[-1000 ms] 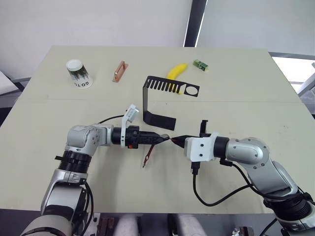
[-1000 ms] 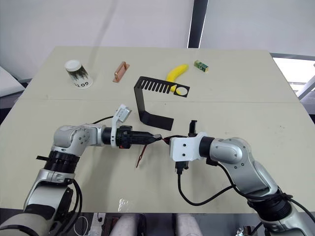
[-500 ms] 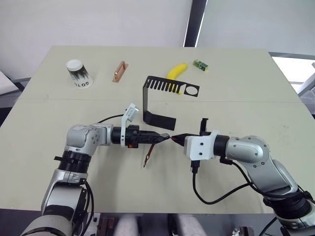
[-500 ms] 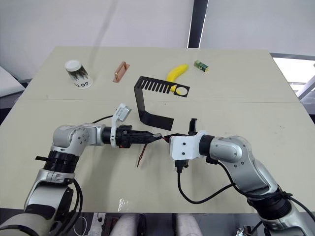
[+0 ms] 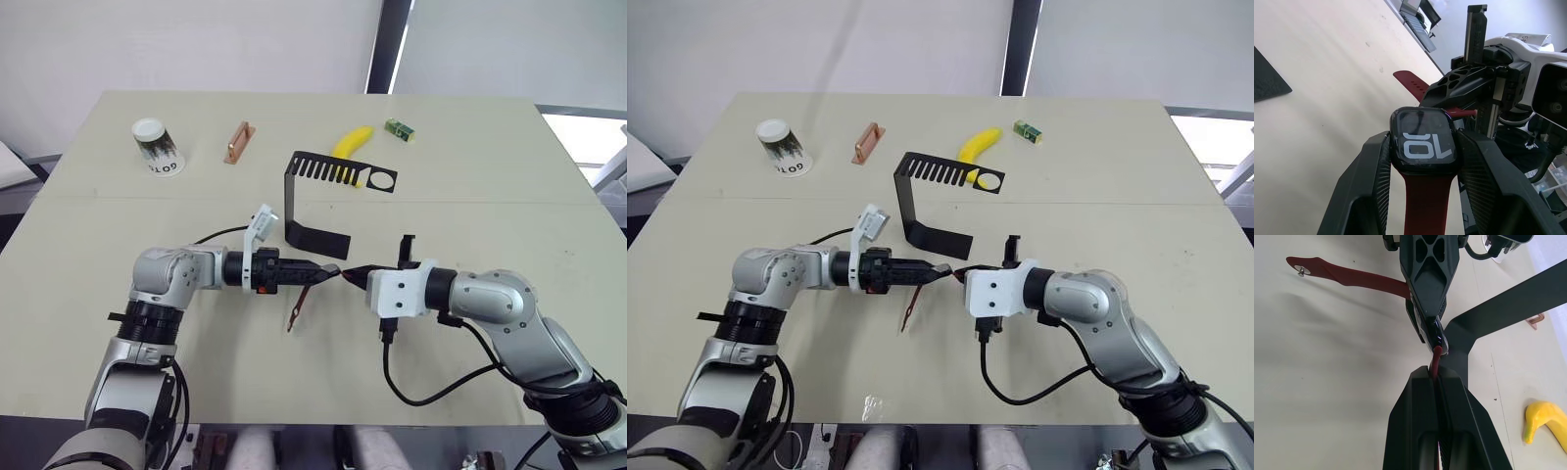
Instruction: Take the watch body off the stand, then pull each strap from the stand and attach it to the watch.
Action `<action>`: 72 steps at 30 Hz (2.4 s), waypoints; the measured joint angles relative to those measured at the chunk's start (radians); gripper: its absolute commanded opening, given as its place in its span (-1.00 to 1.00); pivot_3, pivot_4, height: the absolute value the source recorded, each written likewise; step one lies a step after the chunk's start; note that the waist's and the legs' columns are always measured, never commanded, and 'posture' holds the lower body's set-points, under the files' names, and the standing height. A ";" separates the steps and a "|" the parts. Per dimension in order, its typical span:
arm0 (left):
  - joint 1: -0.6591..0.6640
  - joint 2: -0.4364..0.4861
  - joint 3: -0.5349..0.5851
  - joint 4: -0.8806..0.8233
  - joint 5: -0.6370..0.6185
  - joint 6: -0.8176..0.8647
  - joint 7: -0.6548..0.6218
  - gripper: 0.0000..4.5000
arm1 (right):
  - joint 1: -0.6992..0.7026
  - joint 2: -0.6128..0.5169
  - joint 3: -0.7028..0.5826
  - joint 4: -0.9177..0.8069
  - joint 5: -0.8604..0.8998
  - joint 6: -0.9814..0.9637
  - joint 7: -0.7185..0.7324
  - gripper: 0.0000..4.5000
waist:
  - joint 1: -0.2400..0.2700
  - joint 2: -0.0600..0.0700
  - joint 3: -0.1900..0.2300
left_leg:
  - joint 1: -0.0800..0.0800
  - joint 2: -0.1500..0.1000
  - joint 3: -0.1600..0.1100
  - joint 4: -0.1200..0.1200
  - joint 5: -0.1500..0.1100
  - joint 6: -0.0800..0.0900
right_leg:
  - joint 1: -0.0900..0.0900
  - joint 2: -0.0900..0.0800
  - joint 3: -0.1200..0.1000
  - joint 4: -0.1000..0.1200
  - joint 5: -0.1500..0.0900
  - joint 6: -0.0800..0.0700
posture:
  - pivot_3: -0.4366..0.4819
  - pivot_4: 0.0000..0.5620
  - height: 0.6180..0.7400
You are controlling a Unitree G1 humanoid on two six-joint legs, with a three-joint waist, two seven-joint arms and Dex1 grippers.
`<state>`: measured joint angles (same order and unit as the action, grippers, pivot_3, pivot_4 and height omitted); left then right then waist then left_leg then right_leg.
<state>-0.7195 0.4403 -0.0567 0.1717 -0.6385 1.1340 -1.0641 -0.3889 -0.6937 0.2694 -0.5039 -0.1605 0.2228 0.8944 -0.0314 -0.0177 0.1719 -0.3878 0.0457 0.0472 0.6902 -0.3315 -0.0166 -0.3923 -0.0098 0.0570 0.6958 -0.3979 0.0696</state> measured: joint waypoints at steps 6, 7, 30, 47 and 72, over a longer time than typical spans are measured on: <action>0.000 -0.001 0.003 0.000 0.000 0.000 0.001 -0.29 | -0.011 0.000 0.005 0.001 -0.007 0.006 0.002 -1.00 | 0.000 0.000 0.000 | 0.000 0.000 0.000 0.000 0.000 0.000 | 0.000 0.000 0.000 0.000 0.000 0.000 | -0.05 -0.47 1.00; 0.000 -0.001 0.004 0.000 0.000 0.000 0.001 -0.29 | -0.012 0.000 0.005 0.001 -0.007 0.008 0.003 -1.00 | 0.000 0.000 0.000 | 0.000 0.000 0.000 0.000 0.000 0.000 | 0.000 0.000 0.000 0.000 0.000 0.000 | -0.05 -0.47 1.00; 0.000 -0.025 0.020 -0.007 -0.003 0.013 0.024 -0.29 | -0.024 0.003 0.010 0.002 -0.009 0.045 0.007 -1.00 | 0.000 0.000 0.000 | 0.000 0.000 0.000 0.000 0.000 0.000 | 0.000 0.000 0.000 0.000 0.000 0.000 | -0.05 -0.47 1.00; 0.000 -0.030 0.020 -0.010 -0.003 0.014 0.024 -0.29 | -0.026 0.003 0.010 0.002 -0.009 0.059 0.007 -1.00 | 0.000 0.000 0.000 | 0.000 0.000 0.000 0.000 0.000 0.000 | 0.000 0.000 0.000 0.000 0.000 0.000 | -0.05 -0.47 1.00; 0.000 -0.040 0.021 -0.039 -0.003 0.023 0.027 -0.29 | -0.033 0.003 0.010 0.015 -0.010 0.061 0.007 -1.00 | 0.000 0.000 0.000 | 0.000 0.000 0.000 0.000 0.000 0.000 | 0.000 0.000 0.000 0.000 0.000 0.000 | -0.05 -0.47 1.00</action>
<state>-0.7196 0.3999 -0.0355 0.1330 -0.6417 1.1573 -1.0367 -0.4216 -0.6905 0.2795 -0.4884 -0.1700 0.2837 0.9016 -0.0312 -0.0177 0.1719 -0.3878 0.0457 0.0472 0.6903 -0.3315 -0.0166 -0.3923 -0.0098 0.0570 0.6956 -0.3979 0.0696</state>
